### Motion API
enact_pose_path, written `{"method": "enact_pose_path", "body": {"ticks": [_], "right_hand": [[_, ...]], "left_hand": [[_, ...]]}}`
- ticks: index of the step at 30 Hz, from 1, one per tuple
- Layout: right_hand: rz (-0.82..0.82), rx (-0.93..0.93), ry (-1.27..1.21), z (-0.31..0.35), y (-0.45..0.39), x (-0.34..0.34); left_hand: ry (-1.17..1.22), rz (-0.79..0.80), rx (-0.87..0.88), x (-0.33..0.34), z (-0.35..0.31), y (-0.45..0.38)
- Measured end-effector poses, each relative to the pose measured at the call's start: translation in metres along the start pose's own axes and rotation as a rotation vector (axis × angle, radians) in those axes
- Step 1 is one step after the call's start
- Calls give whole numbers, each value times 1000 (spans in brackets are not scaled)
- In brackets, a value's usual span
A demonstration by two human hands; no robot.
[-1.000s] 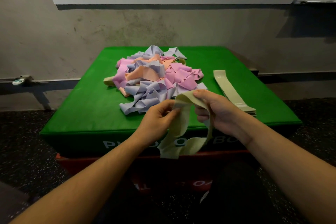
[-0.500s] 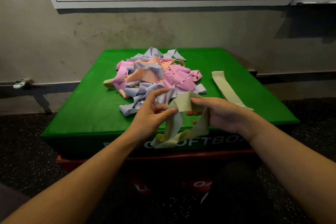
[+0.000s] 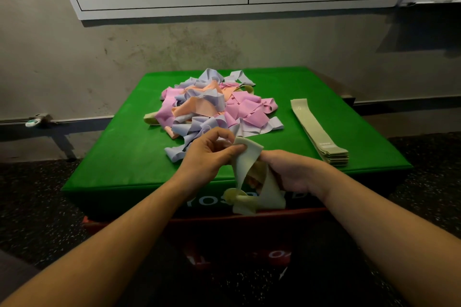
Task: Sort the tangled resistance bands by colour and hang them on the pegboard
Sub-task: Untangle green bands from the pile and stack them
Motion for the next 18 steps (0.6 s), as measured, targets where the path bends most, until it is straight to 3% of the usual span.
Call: {"method": "enact_pose_path", "body": {"ticks": [2,6,8,13,18], "right_hand": [[-4,-84,51,1,-4,-6],[-271,-422,73,22,8,-24],[-283,-553,111,35,19,-22],[-299,-733,245,56,27,-13],[-323,-762,157,70,28,-15]], "left_hand": [[11,-2,3,2,-2,1],[29,-64,-11,2,-2,-1],[33,-106,-14,1,-2,-3],[47,-136,10,5,-8,-5],[5,-75,22,14,-8,-7]]}}
Point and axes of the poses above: each hand's wrist, its own y-axis away from the middle knuckle, its own x-axis out of the palm, z = x × y, the point moved 6 cm from there along -y, towards the middle knuckle, and after that the axes turned 3 degrees about -y, right-handed, at the moved point
